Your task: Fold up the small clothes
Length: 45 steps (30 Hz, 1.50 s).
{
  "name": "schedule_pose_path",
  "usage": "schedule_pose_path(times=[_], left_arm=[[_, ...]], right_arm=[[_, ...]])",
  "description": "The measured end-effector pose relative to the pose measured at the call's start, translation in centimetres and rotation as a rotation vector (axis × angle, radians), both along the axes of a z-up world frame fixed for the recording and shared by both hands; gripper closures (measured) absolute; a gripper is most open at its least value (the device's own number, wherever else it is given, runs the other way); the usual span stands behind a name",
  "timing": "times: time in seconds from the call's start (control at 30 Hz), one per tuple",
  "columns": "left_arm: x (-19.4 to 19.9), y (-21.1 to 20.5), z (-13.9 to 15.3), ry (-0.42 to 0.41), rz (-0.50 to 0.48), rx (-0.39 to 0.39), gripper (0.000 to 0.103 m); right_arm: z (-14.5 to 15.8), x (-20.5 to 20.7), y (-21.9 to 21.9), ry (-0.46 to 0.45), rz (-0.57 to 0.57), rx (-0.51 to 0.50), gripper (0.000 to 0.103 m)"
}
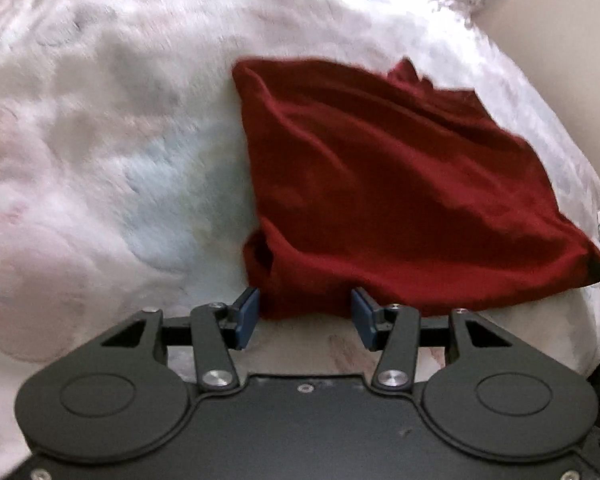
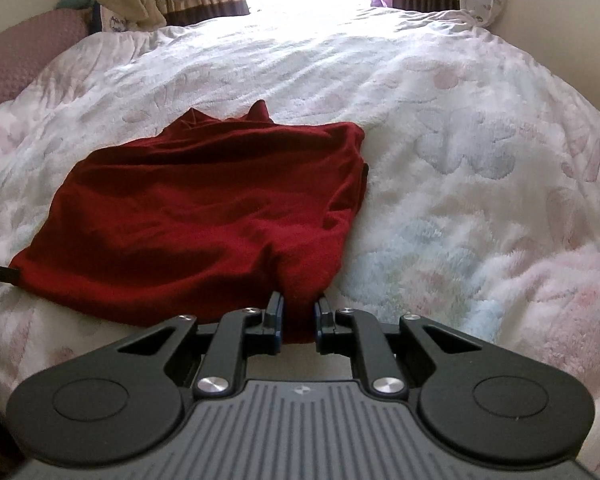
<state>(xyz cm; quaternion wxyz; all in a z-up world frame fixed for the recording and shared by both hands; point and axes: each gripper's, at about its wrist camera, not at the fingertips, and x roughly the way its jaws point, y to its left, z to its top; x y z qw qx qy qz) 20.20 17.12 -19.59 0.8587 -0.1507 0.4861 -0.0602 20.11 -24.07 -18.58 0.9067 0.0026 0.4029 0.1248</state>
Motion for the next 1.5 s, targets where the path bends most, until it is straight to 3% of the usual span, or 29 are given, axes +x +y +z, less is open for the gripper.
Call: schedule_pose_path(times=[0.07,0.13,0.17,0.2,0.3,0.4,0.5,0.57,0.6,0.67,0.77,0.83,0.97,1.1,1.17,1.27,1.33,1.4,1.43,1.47,1.5], left_arm=[[0.6,-0.6,-0.4,0.008,-0.015,-0.005,0.054],[0.0,-1.1,0.0,-0.018,-0.024,-0.014,0.062],[0.0,-1.1,0.0,-0.023,-0.02,-0.016,0.083],[-0.1,-1.0,0.2,-0.019,-0.017,-0.02,0.097],[-0.8,-0.3,1.3,-0.034,0.006,-0.056,0.096],[-1.9,0.4,4.0,-0.101,0.015,-0.074,0.096],[-3.8,1.3,7.0,-0.2,0.107,-0.131,0.096],[-4.8,1.5,7.7,-0.201,0.125,-0.187,0.097],[-5.3,1.1,7.9,-0.208,0.11,-0.163,0.097],[-5.4,0.6,6.7,-0.168,0.086,-0.103,0.096],[-4.6,0.7,2.0,-0.027,0.092,-0.086,0.095],[-4.3,0.6,-0.3,0.038,0.089,-0.075,0.094],[-4.4,0.2,2.3,0.007,0.063,-0.031,0.094],[-5.0,-0.6,6.5,-0.09,0.027,0.002,0.094],[-4.6,-0.7,5.3,-0.056,0.046,0.037,0.094],[-4.2,-0.4,0.0,0.115,0.069,0.043,0.094],[-4.8,0.3,-1.0,0.128,0.093,0.016,0.094],[-4.9,0.7,0.5,0.111,0.1,0.02,0.092],[-5.0,0.9,1.4,0.108,0.11,0.039,0.084],[-5.2,1.1,2.6,0.102,0.129,0.072,0.071],[-5.6,1.4,3.7,0.089,0.154,0.107,0.067]], right_arm=[[-0.1,0.1,0.0,0.004,0.002,0.0,0.087],[-0.2,0.2,0.0,0.006,-0.003,0.005,0.087],[-0.3,0.3,-0.1,0.007,-0.005,0.008,0.087],[-0.3,0.3,-0.1,0.004,-0.005,0.011,0.087],[0.0,0.2,-0.3,0.0,-0.003,0.016,0.088],[1.1,-0.2,-0.9,-0.024,-0.001,0.03,0.088],[2.8,-0.5,-1.6,-0.047,-0.017,0.091,0.088],[3.3,-0.6,-2.2,-0.048,-0.039,0.157,0.088],[3.1,-0.5,-2.5,-0.035,-0.045,0.167,0.088],[1.5,-0.1,-2.8,0.009,-0.071,0.127,0.088],[-2.9,0.7,-3.2,0.136,-0.104,0.098,0.088],[-4.5,0.7,-3.1,0.155,-0.106,0.091,0.088],[-2.1,0.4,-2.6,0.12,-0.123,0.053,0.084],[0.2,-0.3,-1.6,0.079,-0.115,-0.018,0.087],[-1.0,-0.2,-1.2,0.111,-0.124,-0.024,0.088],[-4.6,0.4,-1.5,0.155,-0.136,-0.04,0.088],[-4.7,0.1,-1.9,0.155,-0.148,-0.023,0.087],[-3.7,-0.3,-1.8,0.137,-0.179,-0.045,0.072],[-3.0,-0.7,-1.6,0.13,-0.205,-0.072,0.061],[-2.2,-1.2,-1.2,0.114,-0.233,-0.113,0.057],[-1.4,-1.7,-1.1,0.089,-0.264,-0.153,0.057]])
